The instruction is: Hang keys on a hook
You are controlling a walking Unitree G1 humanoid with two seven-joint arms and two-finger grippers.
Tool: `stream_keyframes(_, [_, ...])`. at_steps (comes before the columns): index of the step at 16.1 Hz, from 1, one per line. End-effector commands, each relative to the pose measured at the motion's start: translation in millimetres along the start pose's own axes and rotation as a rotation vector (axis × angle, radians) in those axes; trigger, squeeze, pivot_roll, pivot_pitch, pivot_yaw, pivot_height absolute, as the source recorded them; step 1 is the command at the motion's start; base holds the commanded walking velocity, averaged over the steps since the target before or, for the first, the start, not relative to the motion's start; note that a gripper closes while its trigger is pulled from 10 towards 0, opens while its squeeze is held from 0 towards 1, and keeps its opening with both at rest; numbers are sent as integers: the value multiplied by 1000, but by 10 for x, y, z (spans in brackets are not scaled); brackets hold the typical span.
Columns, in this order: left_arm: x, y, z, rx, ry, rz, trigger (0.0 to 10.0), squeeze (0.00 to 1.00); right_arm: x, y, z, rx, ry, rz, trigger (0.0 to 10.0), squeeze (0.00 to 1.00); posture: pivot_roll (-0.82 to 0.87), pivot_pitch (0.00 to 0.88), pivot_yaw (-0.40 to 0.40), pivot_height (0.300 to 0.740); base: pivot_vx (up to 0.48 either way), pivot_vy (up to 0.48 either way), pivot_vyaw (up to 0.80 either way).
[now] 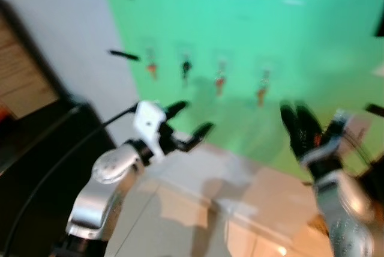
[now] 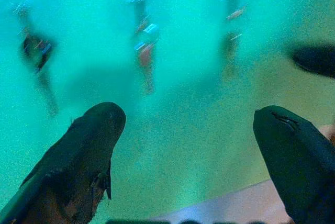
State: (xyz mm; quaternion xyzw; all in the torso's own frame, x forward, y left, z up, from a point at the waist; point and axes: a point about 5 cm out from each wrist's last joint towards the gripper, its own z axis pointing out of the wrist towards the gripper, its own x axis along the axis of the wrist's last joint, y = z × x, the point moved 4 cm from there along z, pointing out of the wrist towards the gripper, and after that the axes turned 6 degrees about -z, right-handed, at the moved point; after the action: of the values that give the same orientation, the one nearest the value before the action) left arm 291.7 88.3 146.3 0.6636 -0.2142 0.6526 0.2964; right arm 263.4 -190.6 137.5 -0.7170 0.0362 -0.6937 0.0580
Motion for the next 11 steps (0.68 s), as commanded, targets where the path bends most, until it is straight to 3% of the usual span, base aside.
stream_keyframes(1, [-78,-92,-46,68,-40,26,10000,0,-5,-7,-10,-25,-10,-91,10000,1000,-107,0,104,740,0,0,-763])
stream_keyframes(2, [-156,-173,-115,157,-70,45,10000,0,-55,48,-62,-107,-41,-147,10000,1000,-105,0,94,740,0,0,-763])
stream_keyframes(3, [-189,-264,-191,274,-67,57,10000,0,-114,139,-120,-203,-76,-128,10000,1000,-92,0,74,740,0,0,-763])
stream_keyframes(4, [-206,-367,-270,387,-65,109,10000,0,-168,173,-159,-247,-105,-128,10000,796,-95,0,72,740,0,0,-769])
stream_keyframes(5, [-206,-402,-300,426,-58,139,10000,0,-174,172,-165,-251,-109,-132,10000,325,-95,0,72,740,0,0,-763])
stream_keyframes(6, [-245,-391,-320,427,-59,138,10000,0,-142,147,-153,-234,-97,-164,10000,0,-102,0,68,740,0,0,-769])
stream_keyframes(8, [-265,-287,-285,412,-29,134,10000,0,-84,209,-123,-251,-96,-308,10000,0,-98,0,47,740,0,0,-775])
stream_keyframes(11, [-316,-329,-306,476,-83,164,10000,0,-58,324,-113,-285,-124,-352,10000,0,-80,0,15,740,0,0,-765])
